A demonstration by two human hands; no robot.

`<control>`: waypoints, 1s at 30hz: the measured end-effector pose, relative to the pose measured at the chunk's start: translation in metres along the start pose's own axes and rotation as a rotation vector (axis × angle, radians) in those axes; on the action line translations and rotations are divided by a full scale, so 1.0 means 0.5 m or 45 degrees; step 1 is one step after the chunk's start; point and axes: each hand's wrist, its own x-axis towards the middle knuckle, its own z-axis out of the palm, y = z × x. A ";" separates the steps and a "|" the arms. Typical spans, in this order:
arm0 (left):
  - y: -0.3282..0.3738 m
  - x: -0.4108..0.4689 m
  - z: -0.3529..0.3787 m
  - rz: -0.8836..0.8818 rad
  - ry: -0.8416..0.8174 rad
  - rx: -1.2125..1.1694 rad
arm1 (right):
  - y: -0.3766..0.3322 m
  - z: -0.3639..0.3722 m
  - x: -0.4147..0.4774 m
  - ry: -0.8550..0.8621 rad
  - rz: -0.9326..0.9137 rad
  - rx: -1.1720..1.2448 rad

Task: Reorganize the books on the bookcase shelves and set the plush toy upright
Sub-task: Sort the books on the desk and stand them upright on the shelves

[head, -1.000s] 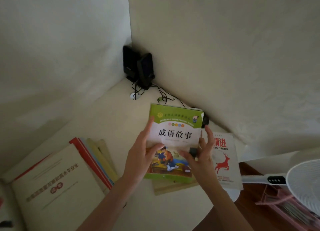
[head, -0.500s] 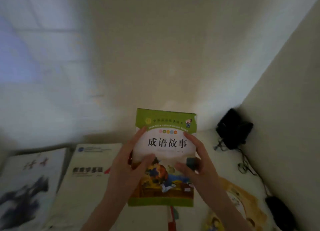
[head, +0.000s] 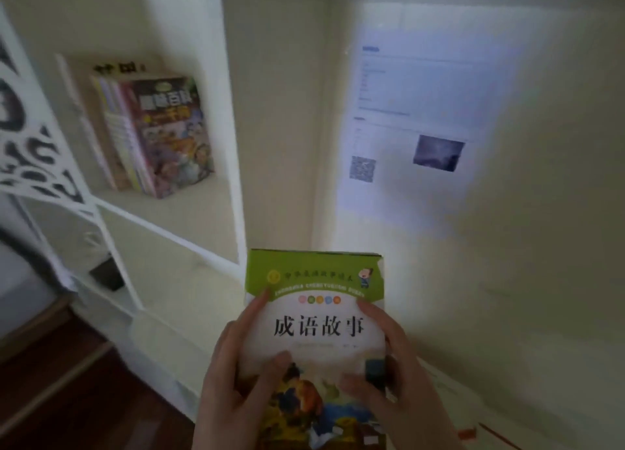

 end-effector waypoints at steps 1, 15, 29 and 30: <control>0.001 0.007 -0.046 0.006 0.059 0.021 | -0.005 0.044 0.022 -0.052 -0.031 -0.016; 0.019 0.294 -0.388 0.312 0.542 0.120 | -0.181 0.440 0.428 -0.384 -0.292 0.100; -0.107 0.639 -0.255 0.690 0.639 0.557 | -0.050 0.472 0.684 0.422 -0.058 -0.394; -0.115 0.653 -0.253 0.702 0.658 0.578 | -0.044 0.472 0.686 0.425 -0.035 -0.509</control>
